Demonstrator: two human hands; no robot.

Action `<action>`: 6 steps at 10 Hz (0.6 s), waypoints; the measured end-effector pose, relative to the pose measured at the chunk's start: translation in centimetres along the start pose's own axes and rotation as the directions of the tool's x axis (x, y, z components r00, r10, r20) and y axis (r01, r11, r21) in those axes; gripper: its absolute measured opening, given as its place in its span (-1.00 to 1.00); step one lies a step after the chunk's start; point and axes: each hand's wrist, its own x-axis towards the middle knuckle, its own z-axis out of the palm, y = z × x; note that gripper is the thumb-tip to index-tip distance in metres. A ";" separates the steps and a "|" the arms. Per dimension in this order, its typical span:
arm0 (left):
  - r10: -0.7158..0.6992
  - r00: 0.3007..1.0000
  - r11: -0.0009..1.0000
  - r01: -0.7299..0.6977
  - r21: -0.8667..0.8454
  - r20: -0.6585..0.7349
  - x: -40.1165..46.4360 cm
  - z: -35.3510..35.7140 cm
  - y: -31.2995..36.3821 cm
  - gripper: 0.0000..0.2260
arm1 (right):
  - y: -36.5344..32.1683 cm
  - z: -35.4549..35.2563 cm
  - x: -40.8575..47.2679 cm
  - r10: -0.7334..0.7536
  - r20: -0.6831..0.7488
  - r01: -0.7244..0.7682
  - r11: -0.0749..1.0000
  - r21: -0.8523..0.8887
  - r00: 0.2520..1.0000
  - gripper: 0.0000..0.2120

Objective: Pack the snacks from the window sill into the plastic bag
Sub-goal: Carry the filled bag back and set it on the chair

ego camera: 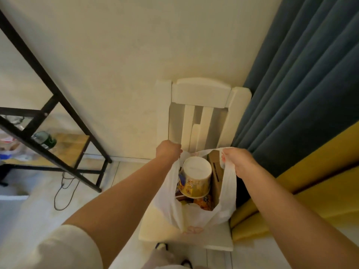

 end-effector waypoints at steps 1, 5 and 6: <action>0.036 0.999 0.975 -0.039 0.219 0.016 3.4 0.6 -0.3 -0.72 | -0.1 0.5 2.3 -0.117 -0.029 0.115 0.992 -0.056 0.993 -0.75; 0.128 0.991 0.864 -0.090 0.494 -0.042 6.0 -0.1 -3.4 -0.71 | 3.4 1.9 5.2 -0.193 -0.199 0.100 0.911 -0.399 0.961 -0.76; 0.219 0.972 0.834 -0.141 0.534 -0.085 5.4 -0.3 -4.0 -0.58 | 3.7 1.8 5.0 -0.283 -0.191 0.141 0.831 -0.538 0.940 -0.73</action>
